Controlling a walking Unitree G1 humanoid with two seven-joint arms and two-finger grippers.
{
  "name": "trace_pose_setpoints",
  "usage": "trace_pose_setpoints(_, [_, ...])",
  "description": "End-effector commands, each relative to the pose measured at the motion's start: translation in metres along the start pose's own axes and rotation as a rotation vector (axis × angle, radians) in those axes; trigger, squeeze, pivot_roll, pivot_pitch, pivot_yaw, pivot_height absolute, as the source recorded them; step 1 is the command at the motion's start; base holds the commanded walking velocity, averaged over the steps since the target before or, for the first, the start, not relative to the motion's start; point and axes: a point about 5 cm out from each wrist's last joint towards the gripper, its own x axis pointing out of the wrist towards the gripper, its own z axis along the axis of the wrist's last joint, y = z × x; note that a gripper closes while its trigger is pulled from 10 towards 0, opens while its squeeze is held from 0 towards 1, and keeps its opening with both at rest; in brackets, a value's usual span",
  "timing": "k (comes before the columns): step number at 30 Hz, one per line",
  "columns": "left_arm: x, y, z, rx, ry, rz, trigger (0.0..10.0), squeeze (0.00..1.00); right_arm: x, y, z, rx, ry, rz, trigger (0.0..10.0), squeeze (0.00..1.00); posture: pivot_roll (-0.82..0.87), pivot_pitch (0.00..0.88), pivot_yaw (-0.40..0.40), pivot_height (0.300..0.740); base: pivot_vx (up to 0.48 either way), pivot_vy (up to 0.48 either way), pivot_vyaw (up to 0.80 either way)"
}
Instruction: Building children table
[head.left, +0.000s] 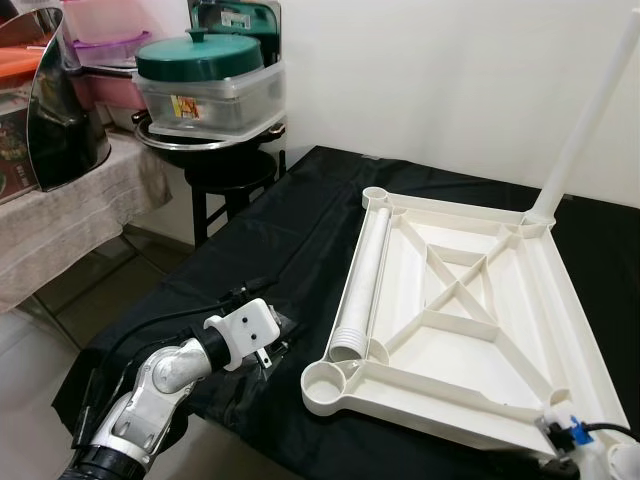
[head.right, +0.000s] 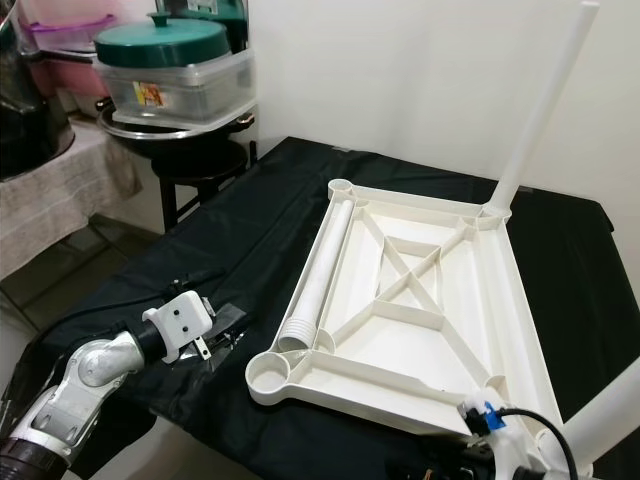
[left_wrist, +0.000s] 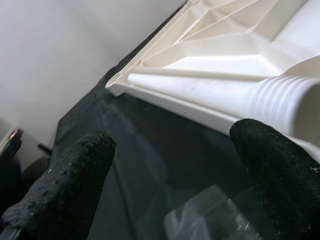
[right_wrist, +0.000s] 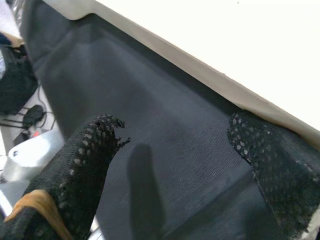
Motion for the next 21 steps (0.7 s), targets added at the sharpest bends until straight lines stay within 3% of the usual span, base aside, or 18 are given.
trace_pose_setpoints(1, [0.001,-0.007,-0.001,0.000,0.006,-0.034,10.0,0.00,0.002,-0.014,-0.005,-0.005,0.032,-0.115,10.0,0.00,-0.04,0.000,-0.038,0.740,0.000,0.000,0.00])
trace_pose_setpoints(2, [0.001,-0.007,-0.001,0.000,0.006,-0.034,10.0,0.00,0.002,-0.014,-0.005,-0.005,0.032,-0.115,10.0,0.00,-0.04,0.000,-0.038,0.740,0.000,0.000,0.00])
trace_pose_setpoints(3, [0.002,-0.009,-0.002,-0.029,0.004,-0.040,10.0,0.00,0.008,-0.025,-0.002,-0.059,0.034,-0.203,10.0,0.00,-0.03,0.000,-0.039,0.740,0.000,0.000,0.00])
trace_pose_setpoints(7, [0.002,-0.009,-0.002,-0.045,0.004,-0.043,10.0,0.00,0.010,-0.028,-0.001,-0.088,0.036,-0.228,10.0,0.00,-0.03,0.000,-0.039,0.740,0.000,0.000,0.00])
trace_pose_setpoints(13, [0.002,-0.015,-0.001,-0.087,-0.003,-0.090,10.0,0.00,0.016,-0.046,0.000,-0.208,0.081,-0.336,10.0,0.00,-0.03,0.000,-0.039,0.740,0.000,0.000,0.00])
trace_pose_setpoints(21, [0.006,-0.007,0.000,-0.096,-0.013,-0.082,10.0,0.00,0.018,-0.045,0.004,-0.245,0.057,-0.324,10.0,0.00,-0.03,0.000,-0.027,0.740,0.000,0.000,0.00])
